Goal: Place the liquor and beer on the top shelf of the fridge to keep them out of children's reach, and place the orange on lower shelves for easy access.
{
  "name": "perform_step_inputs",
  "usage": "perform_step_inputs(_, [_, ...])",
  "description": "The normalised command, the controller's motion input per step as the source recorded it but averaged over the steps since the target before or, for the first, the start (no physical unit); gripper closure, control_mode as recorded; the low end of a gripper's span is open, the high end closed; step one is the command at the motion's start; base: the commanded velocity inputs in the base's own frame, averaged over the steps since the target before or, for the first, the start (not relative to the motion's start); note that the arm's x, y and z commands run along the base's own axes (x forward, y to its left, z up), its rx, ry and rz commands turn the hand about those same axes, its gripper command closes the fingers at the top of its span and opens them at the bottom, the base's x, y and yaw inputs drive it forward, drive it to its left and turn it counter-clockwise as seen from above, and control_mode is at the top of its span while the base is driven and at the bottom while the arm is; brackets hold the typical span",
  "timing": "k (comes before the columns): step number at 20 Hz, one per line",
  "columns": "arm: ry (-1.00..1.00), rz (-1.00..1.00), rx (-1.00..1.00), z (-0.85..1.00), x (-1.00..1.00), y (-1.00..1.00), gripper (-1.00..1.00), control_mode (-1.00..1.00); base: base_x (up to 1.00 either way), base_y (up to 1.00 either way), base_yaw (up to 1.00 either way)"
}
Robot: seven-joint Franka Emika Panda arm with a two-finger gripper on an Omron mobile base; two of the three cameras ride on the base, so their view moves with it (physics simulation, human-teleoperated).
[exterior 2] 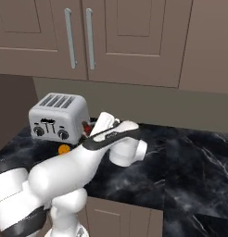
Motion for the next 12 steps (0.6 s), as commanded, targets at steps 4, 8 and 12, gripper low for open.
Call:
perform_step_inputs(4, [0.1, -0.19, 0.0, 0.55, -0.76, 0.29, 1.0, -1.0, 0.0, 0.0, 0.0])
perform_step_inputs(8, [0.2, -0.18, 0.0, 0.49, -0.75, 0.3, 1.0, -1.0, 0.0, 0.0, 0.0])
perform_step_inputs(12, [0.23, -0.15, 0.0, 0.59, -0.6, 0.39, 1.0, -1.0, 0.0, 0.0, 0.0])
